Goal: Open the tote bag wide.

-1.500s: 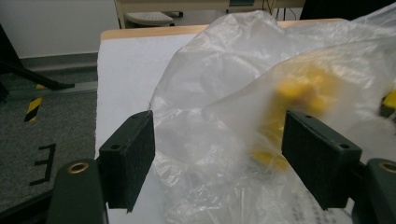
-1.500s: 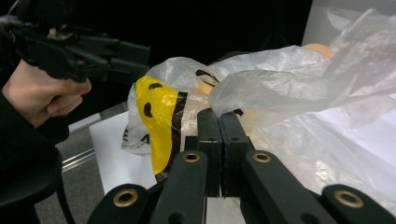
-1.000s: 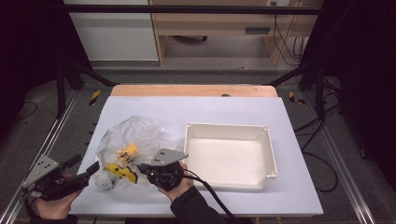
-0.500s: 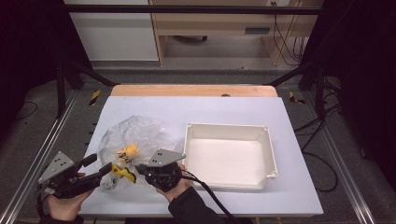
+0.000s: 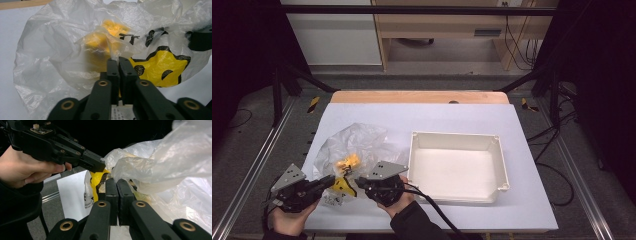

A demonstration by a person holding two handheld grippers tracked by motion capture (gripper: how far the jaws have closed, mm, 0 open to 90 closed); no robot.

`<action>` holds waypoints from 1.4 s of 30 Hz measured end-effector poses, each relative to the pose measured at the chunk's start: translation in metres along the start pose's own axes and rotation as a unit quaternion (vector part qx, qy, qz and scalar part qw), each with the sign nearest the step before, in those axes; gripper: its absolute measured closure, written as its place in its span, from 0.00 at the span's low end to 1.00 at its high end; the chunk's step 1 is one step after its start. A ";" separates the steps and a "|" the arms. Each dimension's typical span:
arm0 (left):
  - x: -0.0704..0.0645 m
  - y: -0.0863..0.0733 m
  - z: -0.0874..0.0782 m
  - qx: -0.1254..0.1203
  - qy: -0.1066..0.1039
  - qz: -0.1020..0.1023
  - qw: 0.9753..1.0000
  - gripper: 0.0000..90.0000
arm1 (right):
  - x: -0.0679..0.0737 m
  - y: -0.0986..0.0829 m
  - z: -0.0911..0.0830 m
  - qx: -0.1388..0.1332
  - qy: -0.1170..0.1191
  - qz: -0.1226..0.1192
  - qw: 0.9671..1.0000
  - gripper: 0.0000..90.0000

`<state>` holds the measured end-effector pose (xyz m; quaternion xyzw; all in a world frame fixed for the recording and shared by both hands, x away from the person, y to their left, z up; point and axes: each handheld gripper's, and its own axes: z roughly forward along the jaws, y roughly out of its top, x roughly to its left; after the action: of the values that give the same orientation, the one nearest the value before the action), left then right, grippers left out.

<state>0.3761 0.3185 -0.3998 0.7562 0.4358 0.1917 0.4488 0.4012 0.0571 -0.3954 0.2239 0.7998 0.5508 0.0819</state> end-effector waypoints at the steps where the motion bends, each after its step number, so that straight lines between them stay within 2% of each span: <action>1: 0.000 0.000 -0.001 0.001 -0.001 0.000 1.000 0.99 | 0.000 0.000 0.000 0.001 0.001 0.001 1.000 0.96; 2: 0.000 0.000 -0.001 0.001 -0.001 0.000 1.000 1.00 | 0.000 0.000 0.000 0.001 0.001 0.001 1.000 0.96; 5: 0.001 -0.001 -0.002 0.002 0.003 0.002 1.000 1.00 | 0.000 -0.001 -0.002 0.001 -0.004 0.002 1.000 0.81; 7: 0.002 -0.001 -0.005 0.000 0.010 0.002 1.000 1.00 | -0.001 -0.002 -0.003 0.000 -0.006 0.004 1.000 0.78; 8: 0.003 -0.002 -0.006 -0.001 0.012 0.000 1.000 1.00 | -0.004 -0.004 -0.007 -0.006 -0.011 0.011 1.000 0.61; 9: 0.004 -0.002 -0.008 -0.003 0.016 -0.001 1.000 1.00 | -0.004 -0.005 -0.009 -0.007 -0.015 0.014 1.000 0.56; 13: 0.007 -0.004 -0.015 -0.010 0.025 -0.008 1.000 1.00 | -0.007 -0.010 -0.015 -0.014 -0.029 0.016 0.999 0.46; 14: 0.009 -0.006 -0.018 -0.012 0.028 -0.012 0.999 1.00 | -0.008 -0.013 -0.019 -0.014 -0.030 0.023 0.999 0.45; 17: 0.010 -0.008 -0.019 -0.011 0.030 -0.016 0.999 1.00 | -0.007 -0.016 -0.018 -0.010 -0.030 0.021 0.999 0.45; 19: 0.011 -0.009 -0.018 -0.009 0.032 -0.018 0.999 1.00 | -0.005 -0.019 -0.014 0.000 -0.025 0.017 1.000 0.46; 21: 0.012 -0.010 -0.017 -0.003 0.033 -0.018 0.999 1.00 | -0.002 -0.022 -0.008 0.012 -0.020 0.011 1.000 0.51; 25: 0.016 -0.012 -0.016 0.001 0.034 -0.027 0.999 1.00 | 0.000 -0.026 0.002 0.038 -0.007 0.012 0.999 0.81; 28: 0.016 -0.012 -0.016 -0.002 0.032 -0.030 0.999 1.00 | 0.001 -0.026 0.006 0.044 0.000 0.009 0.999 0.96; 30: 0.015 -0.010 -0.020 -0.012 0.032 -0.032 0.999 0.96 | 0.002 -0.026 0.008 0.044 0.001 0.008 0.999 0.99; 34: 0.011 -0.004 -0.026 -0.029 0.034 -0.033 0.998 0.77 | 0.003 -0.025 0.010 0.041 0.006 0.006 0.999 1.00; 35: 0.008 -0.001 -0.031 -0.042 0.034 -0.032 0.998 0.73 | 0.005 -0.024 0.011 0.039 0.008 0.005 0.999 1.00; 37: 0.006 0.002 -0.035 -0.050 0.033 -0.030 0.998 0.72 | 0.005 -0.023 0.012 0.039 0.008 0.003 0.999 1.00; 40: -0.001 0.006 -0.040 -0.064 0.034 -0.023 0.997 0.64 | 0.009 -0.020 0.015 0.038 0.013 0.000 0.999 1.00; 42: -0.009 0.010 -0.041 -0.072 0.022 -0.016 0.997 0.59 | 0.011 -0.019 0.018 0.038 0.014 -0.002 0.999 1.00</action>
<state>0.3481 0.3301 -0.3687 0.7106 0.4425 0.2321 0.4953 0.3933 0.0719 -0.4180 0.2172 0.8218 0.5229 0.0635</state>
